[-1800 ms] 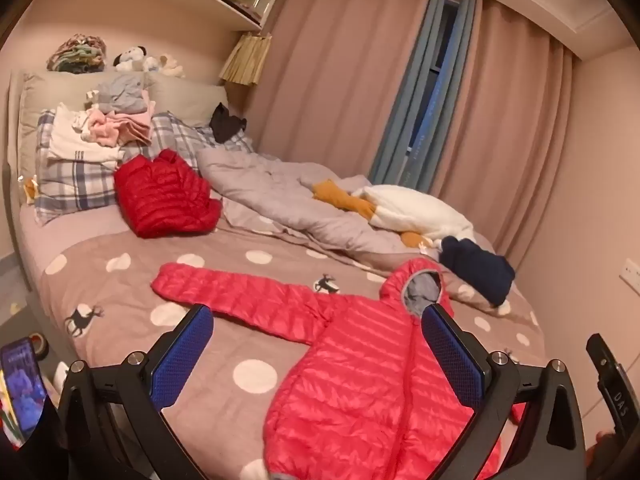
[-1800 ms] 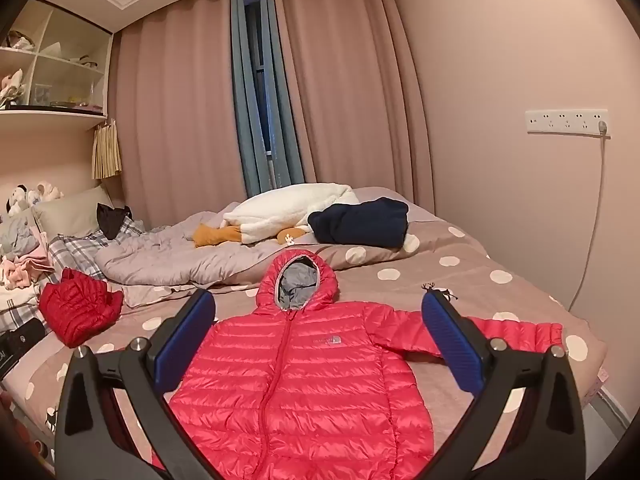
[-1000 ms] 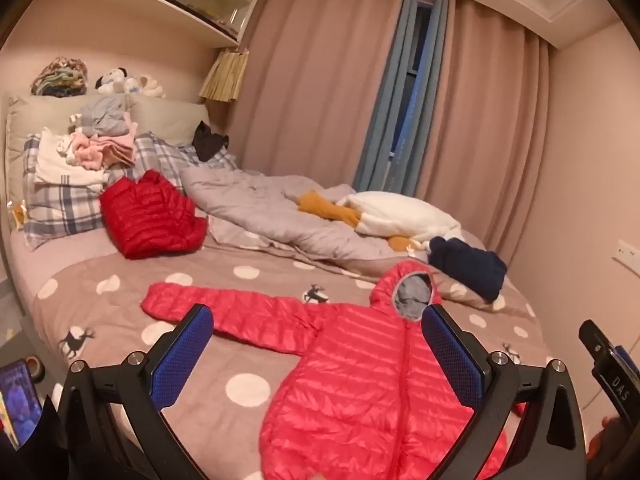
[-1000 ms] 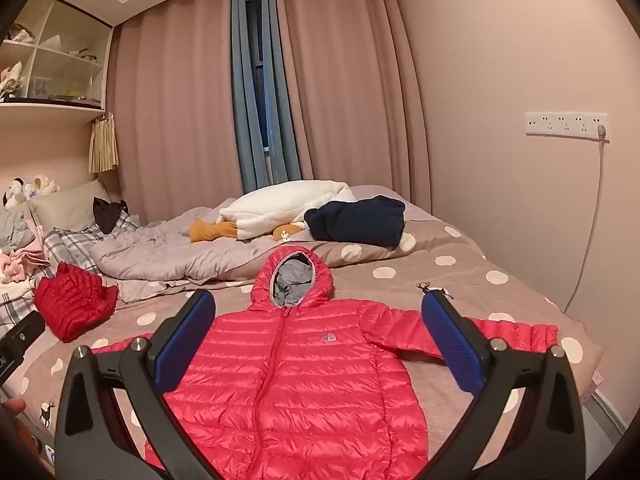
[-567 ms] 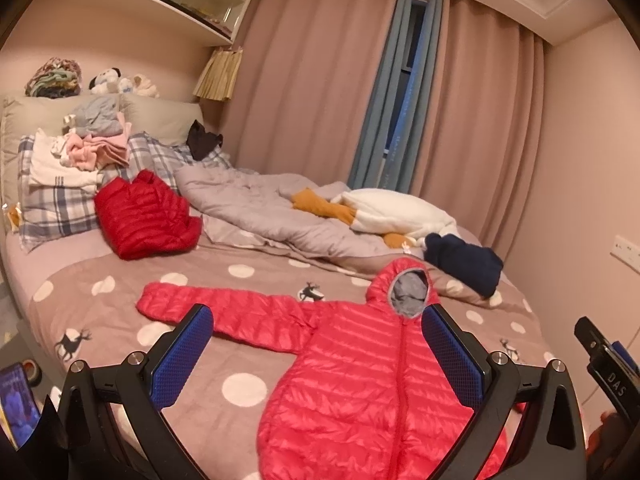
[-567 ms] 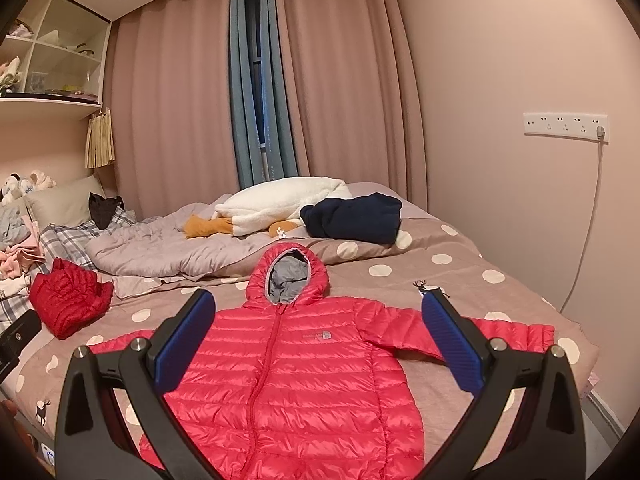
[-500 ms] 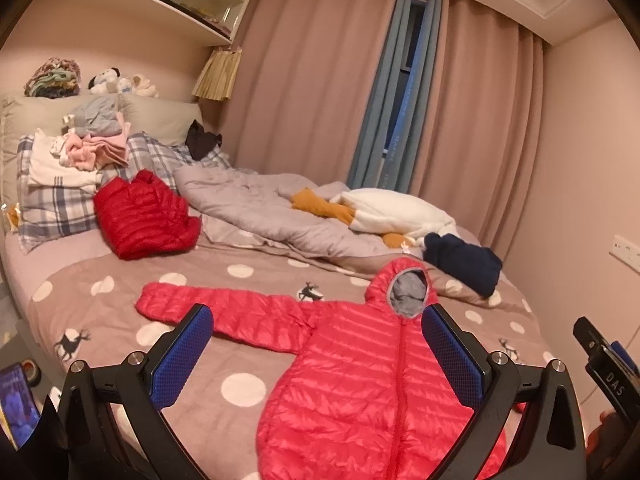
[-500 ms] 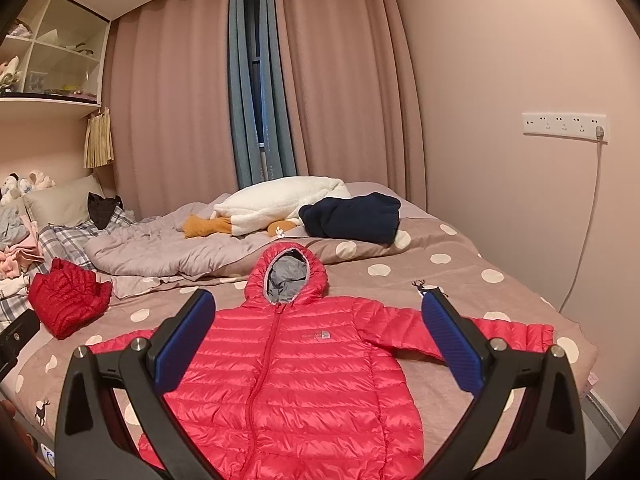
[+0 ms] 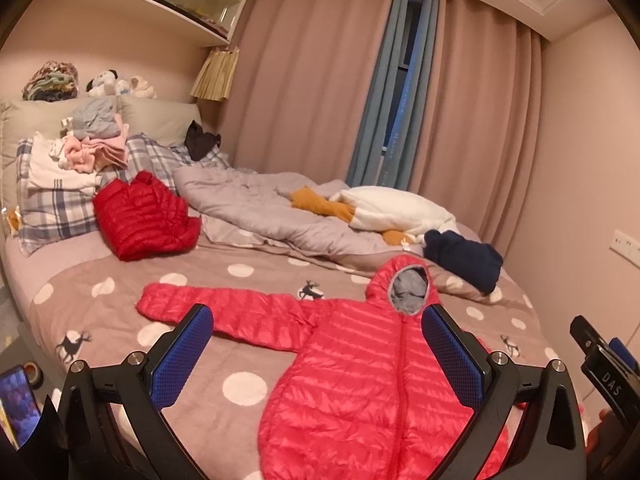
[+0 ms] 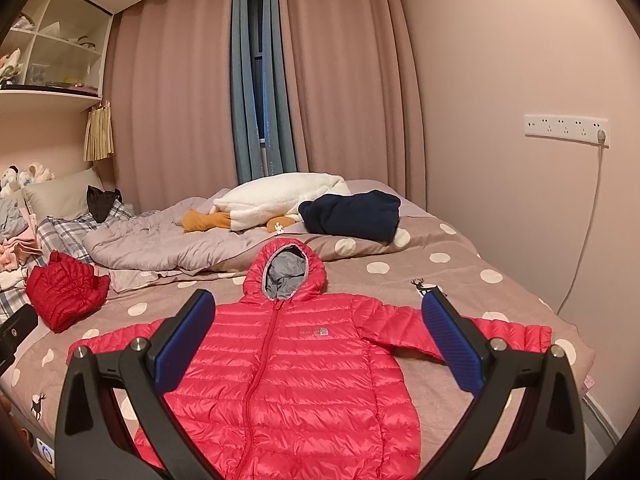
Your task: Fold large clothes
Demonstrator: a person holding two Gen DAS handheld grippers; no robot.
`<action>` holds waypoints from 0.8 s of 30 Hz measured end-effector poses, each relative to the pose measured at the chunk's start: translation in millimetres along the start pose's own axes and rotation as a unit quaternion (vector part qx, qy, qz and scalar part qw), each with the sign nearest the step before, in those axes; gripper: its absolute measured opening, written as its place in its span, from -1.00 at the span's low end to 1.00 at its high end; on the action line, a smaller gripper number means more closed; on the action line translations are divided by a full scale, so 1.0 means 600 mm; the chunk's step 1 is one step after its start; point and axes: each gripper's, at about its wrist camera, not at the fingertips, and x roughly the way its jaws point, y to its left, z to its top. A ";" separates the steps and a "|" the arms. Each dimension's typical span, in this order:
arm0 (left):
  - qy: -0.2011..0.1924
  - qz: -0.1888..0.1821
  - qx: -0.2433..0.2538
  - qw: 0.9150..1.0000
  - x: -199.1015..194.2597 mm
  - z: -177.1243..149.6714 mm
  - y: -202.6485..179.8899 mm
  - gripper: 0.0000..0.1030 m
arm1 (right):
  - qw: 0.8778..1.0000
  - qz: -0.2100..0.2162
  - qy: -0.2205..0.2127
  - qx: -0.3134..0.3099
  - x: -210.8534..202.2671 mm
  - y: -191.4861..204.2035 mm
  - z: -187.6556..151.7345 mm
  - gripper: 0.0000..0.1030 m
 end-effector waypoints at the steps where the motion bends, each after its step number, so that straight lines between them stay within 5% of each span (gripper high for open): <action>1: 0.000 0.001 0.000 1.000 0.001 0.000 0.000 1.00 | 1.000 0.000 0.000 0.000 0.000 -0.001 -0.001 1.00; 24: 0.006 0.002 -0.004 1.000 0.006 -0.003 0.001 1.00 | 1.000 -0.010 0.003 0.005 -0.001 -0.007 0.000 1.00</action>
